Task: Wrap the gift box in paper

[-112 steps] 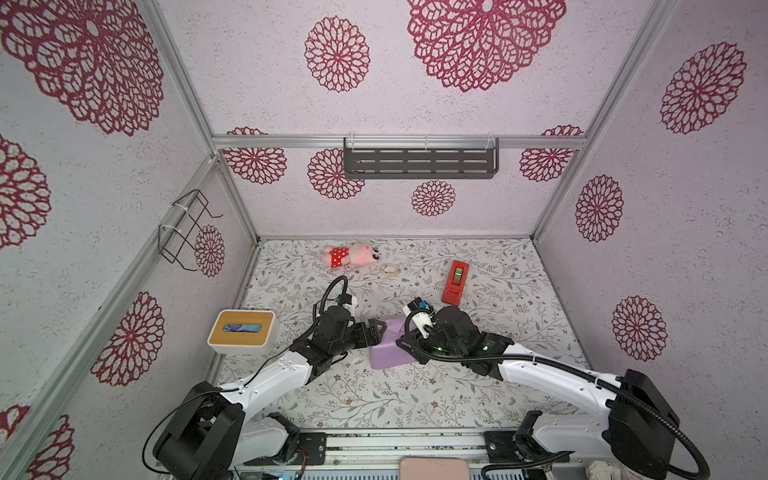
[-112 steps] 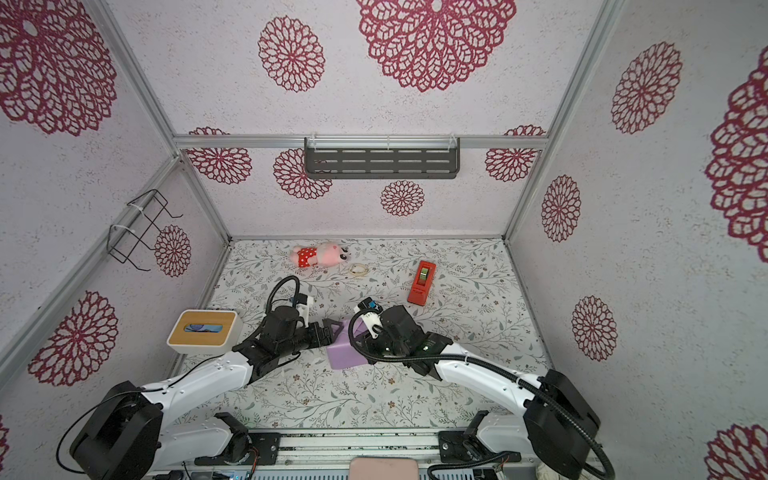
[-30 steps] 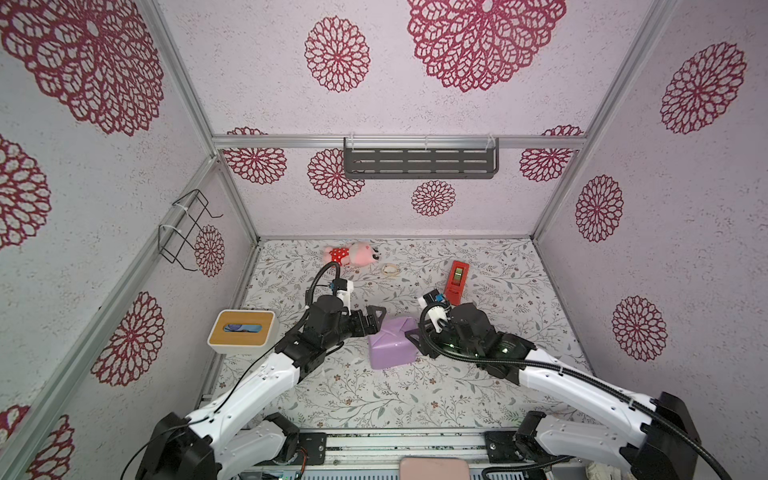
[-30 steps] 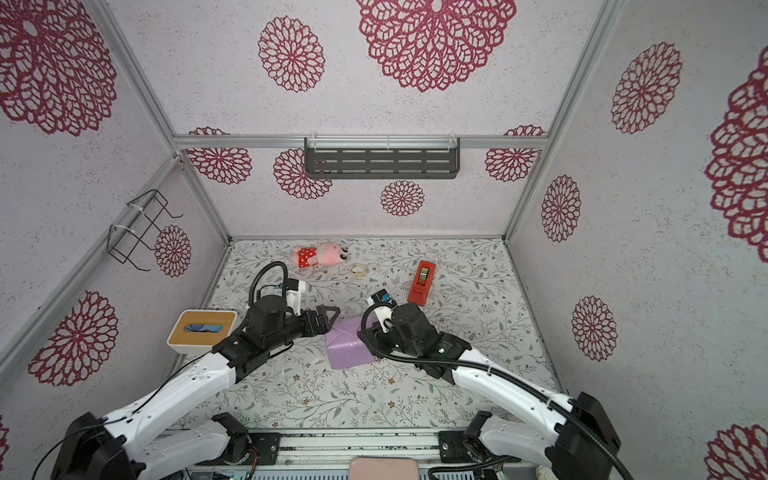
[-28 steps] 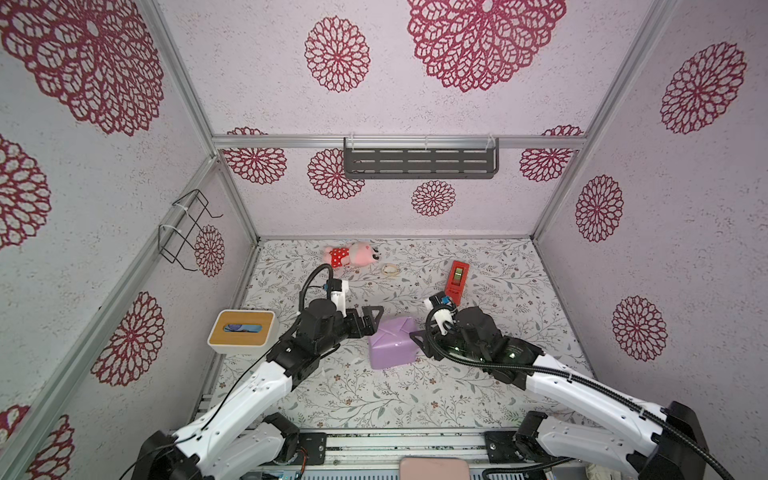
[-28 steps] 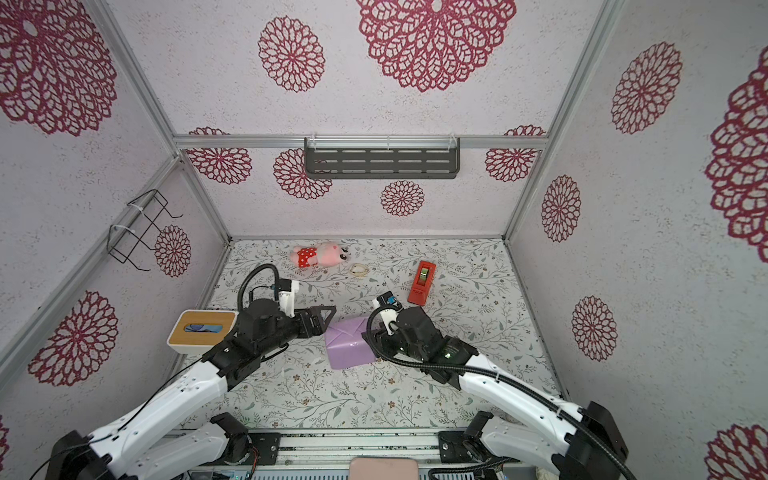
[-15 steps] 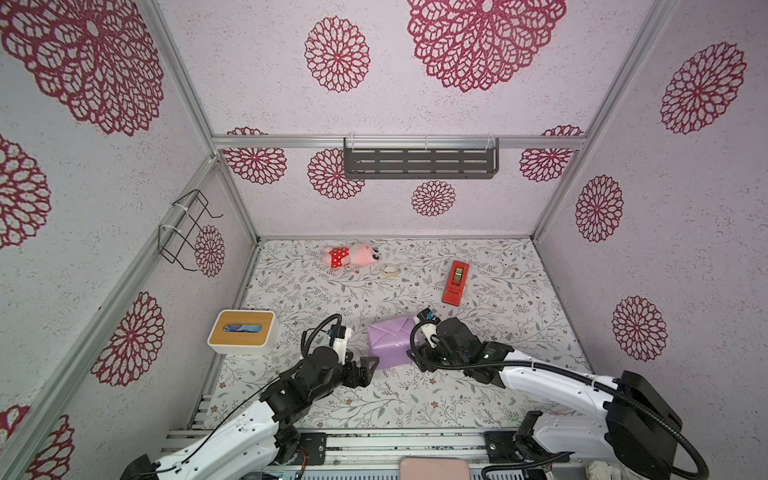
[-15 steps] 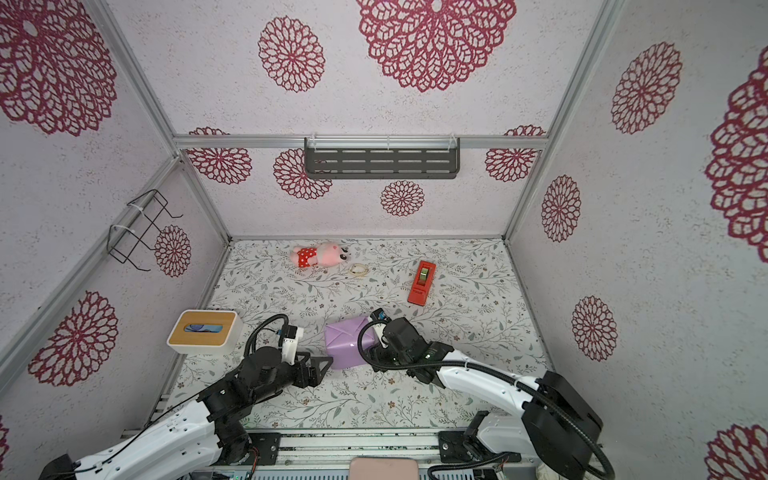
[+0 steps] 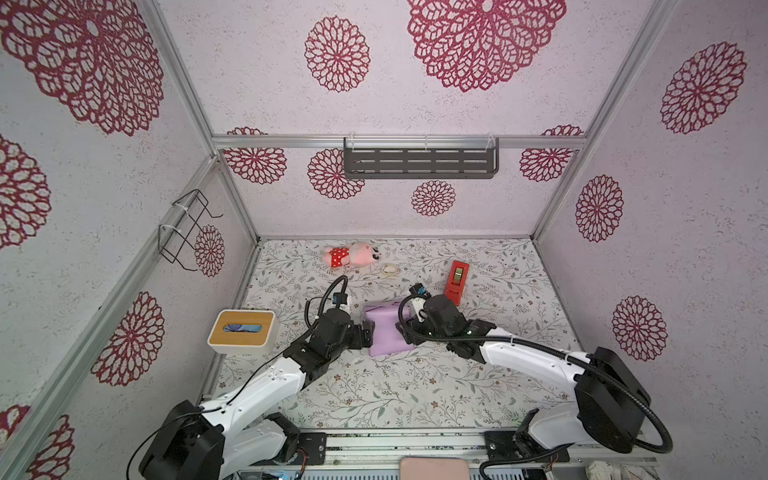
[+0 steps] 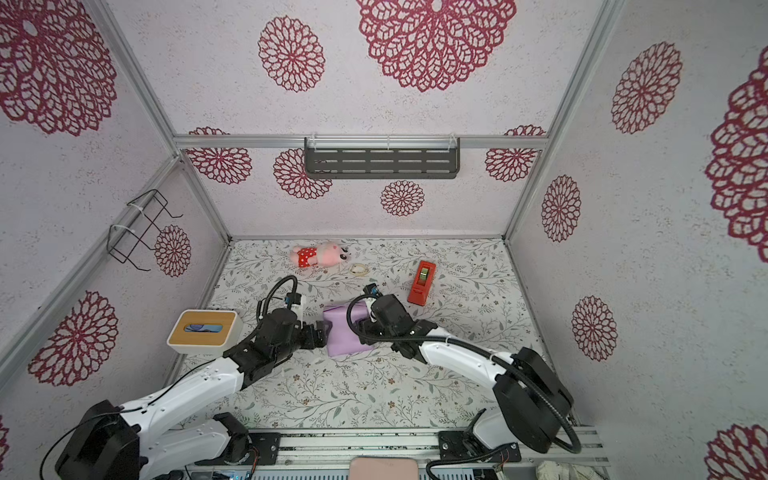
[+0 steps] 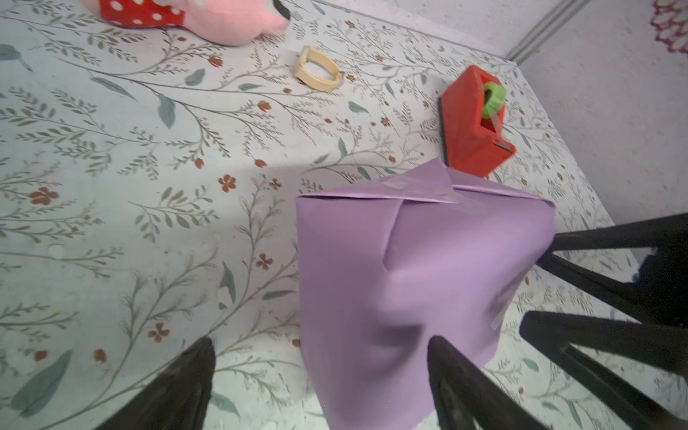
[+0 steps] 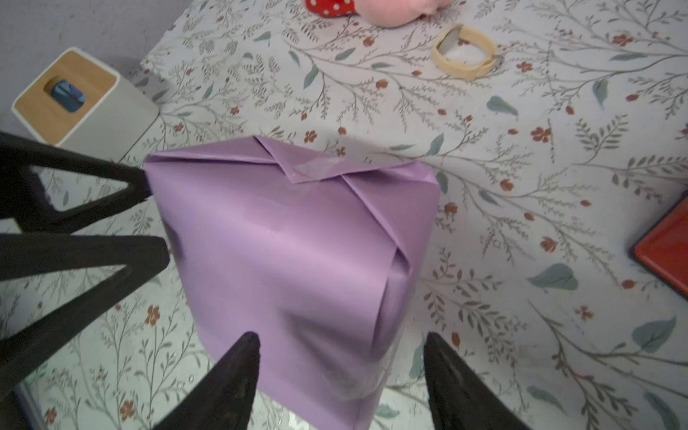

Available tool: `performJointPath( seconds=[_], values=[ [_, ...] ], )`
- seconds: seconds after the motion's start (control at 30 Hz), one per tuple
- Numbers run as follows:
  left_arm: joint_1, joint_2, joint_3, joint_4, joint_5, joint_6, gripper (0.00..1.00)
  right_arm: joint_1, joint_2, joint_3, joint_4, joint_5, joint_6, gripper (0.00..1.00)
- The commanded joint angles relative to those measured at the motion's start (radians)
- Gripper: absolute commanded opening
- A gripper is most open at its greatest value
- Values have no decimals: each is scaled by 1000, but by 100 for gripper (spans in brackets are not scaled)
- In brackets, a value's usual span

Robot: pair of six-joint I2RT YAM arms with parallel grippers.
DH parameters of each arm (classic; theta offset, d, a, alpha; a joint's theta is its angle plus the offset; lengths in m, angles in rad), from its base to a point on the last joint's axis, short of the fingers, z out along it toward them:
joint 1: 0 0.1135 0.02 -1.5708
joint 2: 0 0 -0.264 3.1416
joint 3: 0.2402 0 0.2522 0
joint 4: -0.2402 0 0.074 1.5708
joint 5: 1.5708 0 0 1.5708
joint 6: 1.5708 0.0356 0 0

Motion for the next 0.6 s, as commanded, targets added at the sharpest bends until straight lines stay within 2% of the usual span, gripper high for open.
performJointPath(
  seconds=[0.0, 0.07, 0.13, 0.2, 0.3, 0.4, 0.47, 0.57],
  values=[
    [24, 28, 54, 14, 43, 26, 92, -38, 26, 74, -40, 15, 35, 71],
    [27, 5, 71, -5, 39, 42, 93, -44, 4, 79, -47, 22, 17, 71],
    [29, -58, 62, -28, -19, 62, 95, -45, -49, 67, -82, 100, -21, 73],
    [37, -138, 31, -34, -111, 86, 96, -55, -112, 41, -120, 229, -60, 76],
    [69, -266, -23, -28, -273, 119, 99, -104, -206, -40, -116, 482, -119, 82],
    [129, -360, -67, 5, -418, 163, 97, -205, -265, -147, -34, 682, -141, 90],
    [178, -391, -97, 48, -498, 205, 97, -277, -290, -232, 77, 738, -180, 99],
    [268, -387, -131, 119, -554, 297, 97, -372, -305, -357, 266, 782, -239, 99]
  ],
)
